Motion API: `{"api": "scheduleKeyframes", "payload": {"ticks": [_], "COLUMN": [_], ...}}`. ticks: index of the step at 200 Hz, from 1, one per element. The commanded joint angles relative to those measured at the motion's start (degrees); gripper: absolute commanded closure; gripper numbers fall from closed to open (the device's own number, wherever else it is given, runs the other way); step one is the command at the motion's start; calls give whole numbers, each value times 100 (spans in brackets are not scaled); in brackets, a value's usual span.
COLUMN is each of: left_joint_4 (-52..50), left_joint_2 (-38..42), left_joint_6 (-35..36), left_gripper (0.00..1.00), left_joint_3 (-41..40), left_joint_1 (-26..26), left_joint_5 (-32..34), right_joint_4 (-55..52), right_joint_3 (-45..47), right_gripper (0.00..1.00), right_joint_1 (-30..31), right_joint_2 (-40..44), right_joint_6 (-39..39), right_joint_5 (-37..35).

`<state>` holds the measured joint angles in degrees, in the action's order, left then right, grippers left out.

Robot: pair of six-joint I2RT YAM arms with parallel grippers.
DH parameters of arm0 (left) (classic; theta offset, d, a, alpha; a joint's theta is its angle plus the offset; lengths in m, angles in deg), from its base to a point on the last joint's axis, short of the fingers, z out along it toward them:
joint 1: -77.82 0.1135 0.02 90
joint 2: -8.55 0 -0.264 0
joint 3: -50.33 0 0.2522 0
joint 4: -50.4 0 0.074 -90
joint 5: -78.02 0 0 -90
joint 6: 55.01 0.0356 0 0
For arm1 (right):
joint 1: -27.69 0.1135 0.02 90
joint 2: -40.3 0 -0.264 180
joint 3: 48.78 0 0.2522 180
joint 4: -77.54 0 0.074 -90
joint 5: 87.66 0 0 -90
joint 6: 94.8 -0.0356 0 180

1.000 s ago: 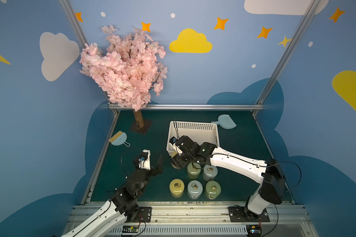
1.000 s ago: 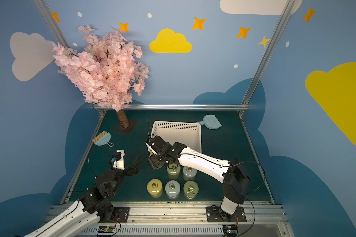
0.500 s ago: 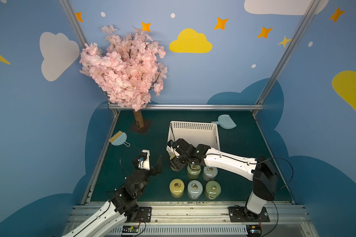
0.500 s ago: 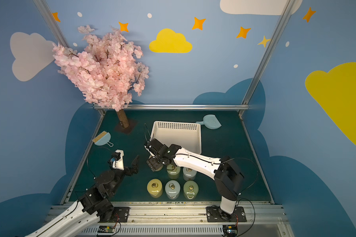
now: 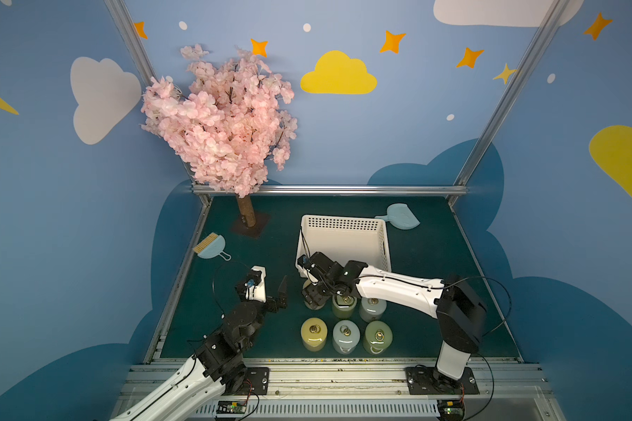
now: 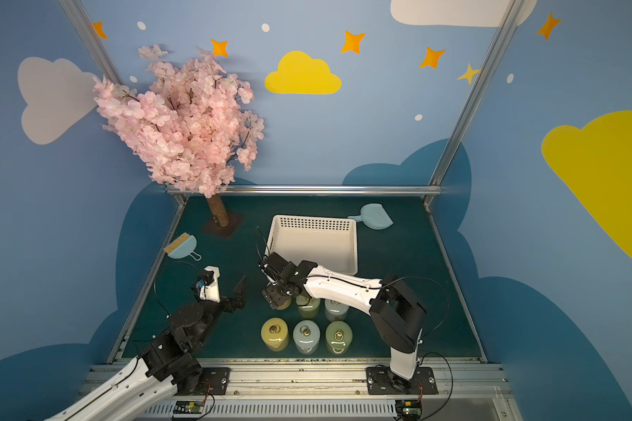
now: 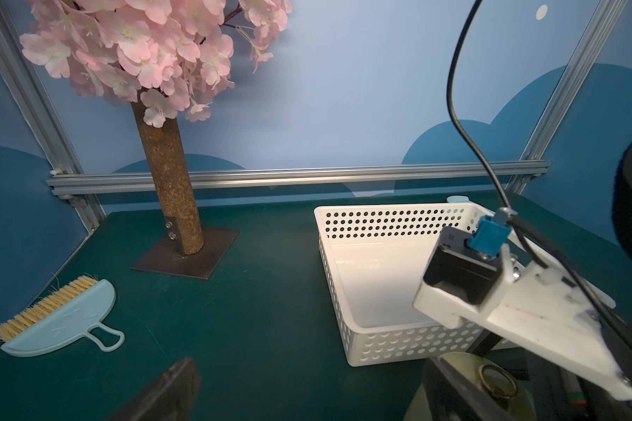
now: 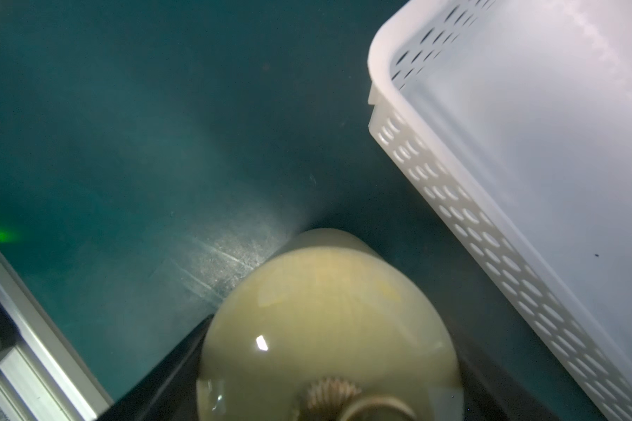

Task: Take the tea canister out of the basket
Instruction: Place the tea canister at the center of the board.

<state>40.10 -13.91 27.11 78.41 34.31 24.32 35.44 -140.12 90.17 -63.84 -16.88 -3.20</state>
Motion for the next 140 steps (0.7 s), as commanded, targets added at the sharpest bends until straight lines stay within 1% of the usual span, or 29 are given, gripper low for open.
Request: {"api": "scheduleKeyframes", "payload": {"ticks": [1,111,140], "left_joint_4": [67,67,67], "left_joint_2": [31,40,49], "left_joint_6": [56,58,58], "left_gripper": [0,0,0], "left_joint_3": [-66,-72,-73], "left_joint_1": [27,27,28], "left_joint_5": [70,70,71], "right_joint_4": [399,430,442], "right_joint_3": [-34,112,164], "right_gripper": [36,36,34], "right_joint_1": [44,82,98], "right_joint_2": [-9,-54,-61], "right_joint_6": [-111,-221,-260], "right_joint_5": [26,32,23]}}
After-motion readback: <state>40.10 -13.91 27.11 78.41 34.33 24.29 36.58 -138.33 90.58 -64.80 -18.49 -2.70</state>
